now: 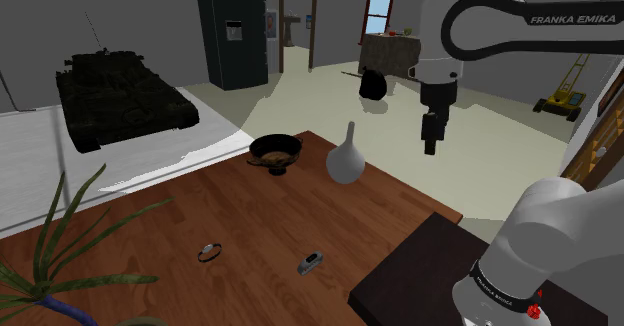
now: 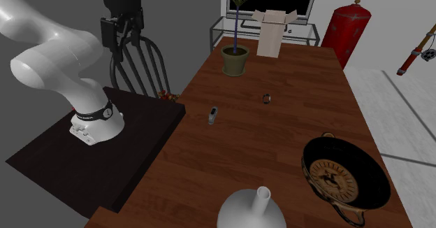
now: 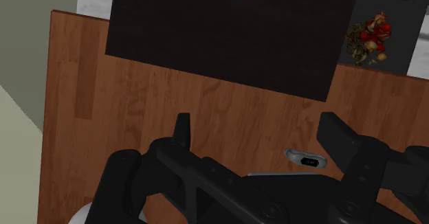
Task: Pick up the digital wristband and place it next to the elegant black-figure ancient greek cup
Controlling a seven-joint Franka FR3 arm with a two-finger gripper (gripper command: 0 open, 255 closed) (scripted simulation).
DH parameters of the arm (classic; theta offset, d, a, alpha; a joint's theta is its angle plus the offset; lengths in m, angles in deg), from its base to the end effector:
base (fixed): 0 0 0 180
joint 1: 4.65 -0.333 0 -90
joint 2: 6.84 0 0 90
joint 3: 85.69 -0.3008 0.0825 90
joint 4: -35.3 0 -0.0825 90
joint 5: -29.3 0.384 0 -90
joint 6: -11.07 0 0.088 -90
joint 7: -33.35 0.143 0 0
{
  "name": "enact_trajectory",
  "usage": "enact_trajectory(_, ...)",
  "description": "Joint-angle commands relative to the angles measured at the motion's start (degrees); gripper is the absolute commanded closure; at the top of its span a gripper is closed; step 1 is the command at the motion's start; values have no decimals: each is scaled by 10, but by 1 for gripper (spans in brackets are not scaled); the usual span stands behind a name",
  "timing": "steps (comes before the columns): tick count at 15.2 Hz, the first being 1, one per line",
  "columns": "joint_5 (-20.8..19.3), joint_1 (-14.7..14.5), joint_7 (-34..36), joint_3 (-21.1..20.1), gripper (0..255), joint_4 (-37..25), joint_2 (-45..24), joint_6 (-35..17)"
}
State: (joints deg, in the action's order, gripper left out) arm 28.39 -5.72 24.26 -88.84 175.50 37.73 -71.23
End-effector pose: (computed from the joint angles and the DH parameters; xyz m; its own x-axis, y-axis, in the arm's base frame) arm 0.2900 0.0204 0.4900 0.9503 0.2021 -0.2367 0.2121 -0.9771 0.0172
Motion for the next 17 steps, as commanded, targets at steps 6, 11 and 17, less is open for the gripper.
enact_trajectory(6, -4, -32, -77, 11, 0, 51, -51, -116)
enact_trajectory(11, -3, -63, -152, 18, 0, 83, -123, -234)
enact_trajectory(17, 4, -102, -241, 19, 0, 98, -230, -372)
